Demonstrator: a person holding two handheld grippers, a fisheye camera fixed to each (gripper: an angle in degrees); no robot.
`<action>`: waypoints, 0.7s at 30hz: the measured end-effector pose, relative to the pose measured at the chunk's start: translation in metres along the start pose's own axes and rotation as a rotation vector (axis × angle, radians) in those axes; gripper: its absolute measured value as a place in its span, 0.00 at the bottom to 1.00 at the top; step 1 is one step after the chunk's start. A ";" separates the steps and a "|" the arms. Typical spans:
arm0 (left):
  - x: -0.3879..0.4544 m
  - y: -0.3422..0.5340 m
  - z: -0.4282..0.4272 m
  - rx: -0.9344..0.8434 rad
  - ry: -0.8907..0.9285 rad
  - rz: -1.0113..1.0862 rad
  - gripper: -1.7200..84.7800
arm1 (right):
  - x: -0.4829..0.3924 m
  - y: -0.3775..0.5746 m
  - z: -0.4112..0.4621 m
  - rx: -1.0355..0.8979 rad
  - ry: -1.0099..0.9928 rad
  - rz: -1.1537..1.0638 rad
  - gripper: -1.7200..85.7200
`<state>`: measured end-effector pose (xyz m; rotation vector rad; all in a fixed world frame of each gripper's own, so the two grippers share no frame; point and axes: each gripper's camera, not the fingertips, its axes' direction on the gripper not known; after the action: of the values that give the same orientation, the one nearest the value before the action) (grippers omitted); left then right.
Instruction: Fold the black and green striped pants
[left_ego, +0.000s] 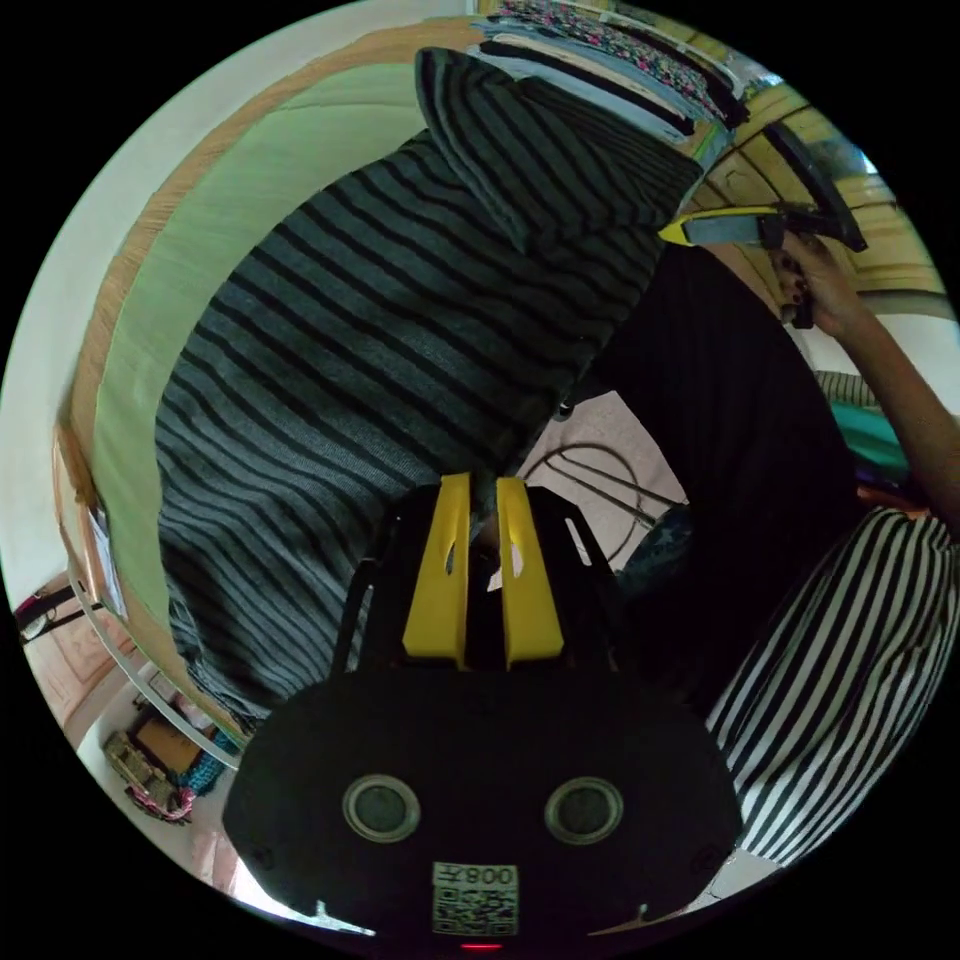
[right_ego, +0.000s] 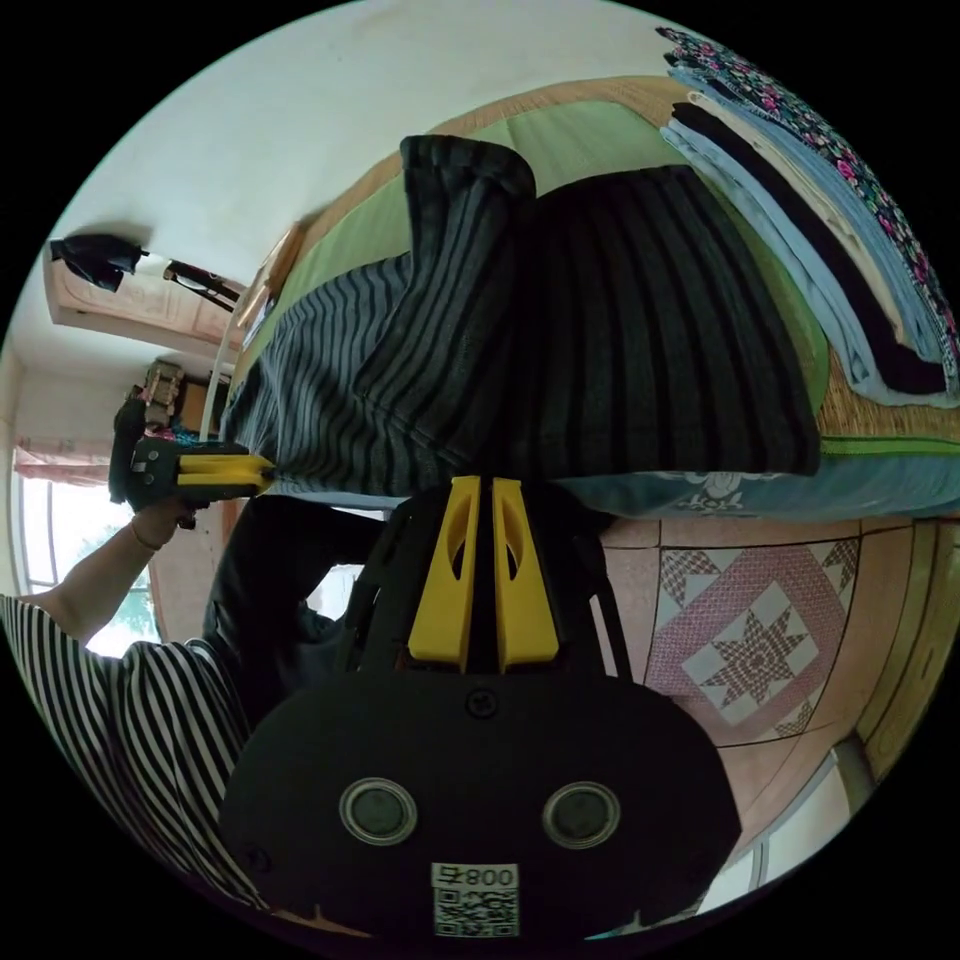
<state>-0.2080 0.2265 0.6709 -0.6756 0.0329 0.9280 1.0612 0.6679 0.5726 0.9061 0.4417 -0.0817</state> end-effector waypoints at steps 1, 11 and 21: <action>-0.008 -0.003 -0.003 0.015 0.023 -0.025 0.06 | 0.006 0.001 0.003 0.006 -0.014 0.006 0.04; -0.077 -0.068 -0.005 0.276 0.446 -0.156 0.05 | 0.046 0.009 0.020 0.040 -0.122 0.030 0.05; -0.122 -0.178 0.069 0.158 0.606 -0.325 0.09 | 0.064 0.027 0.018 0.117 -0.107 0.023 0.06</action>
<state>-0.1673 0.1024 0.8564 -0.7663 0.5149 0.3795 1.1319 0.6780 0.5761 1.0170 0.3296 -0.1353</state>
